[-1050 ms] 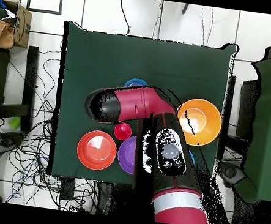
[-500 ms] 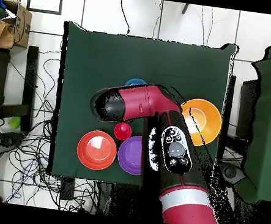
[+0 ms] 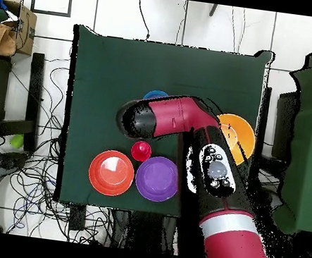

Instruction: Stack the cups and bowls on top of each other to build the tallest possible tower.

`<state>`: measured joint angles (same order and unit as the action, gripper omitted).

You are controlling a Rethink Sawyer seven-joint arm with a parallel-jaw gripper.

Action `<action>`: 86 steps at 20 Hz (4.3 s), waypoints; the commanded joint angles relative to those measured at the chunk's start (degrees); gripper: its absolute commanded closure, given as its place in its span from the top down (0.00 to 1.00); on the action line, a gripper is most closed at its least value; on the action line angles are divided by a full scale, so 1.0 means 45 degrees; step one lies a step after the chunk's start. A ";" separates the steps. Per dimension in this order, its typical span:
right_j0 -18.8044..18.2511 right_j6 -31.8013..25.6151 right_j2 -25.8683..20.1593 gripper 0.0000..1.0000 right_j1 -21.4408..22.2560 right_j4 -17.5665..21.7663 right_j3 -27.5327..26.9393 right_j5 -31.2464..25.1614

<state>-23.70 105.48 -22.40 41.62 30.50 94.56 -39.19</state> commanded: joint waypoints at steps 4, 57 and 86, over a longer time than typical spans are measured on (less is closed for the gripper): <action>-0.0126 -0.3606 -0.1110 0.00 -0.1552 0.1616 -0.1290 -0.1047; 0.0111 -0.3756 -0.1241 0.00 -0.2313 0.2278 -0.2252 -0.2455; 0.0215 -0.3036 -0.1086 0.00 -0.2570 0.2262 -0.1941 -0.1859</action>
<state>-23.96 105.48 -25.97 32.03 34.10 86.52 -45.86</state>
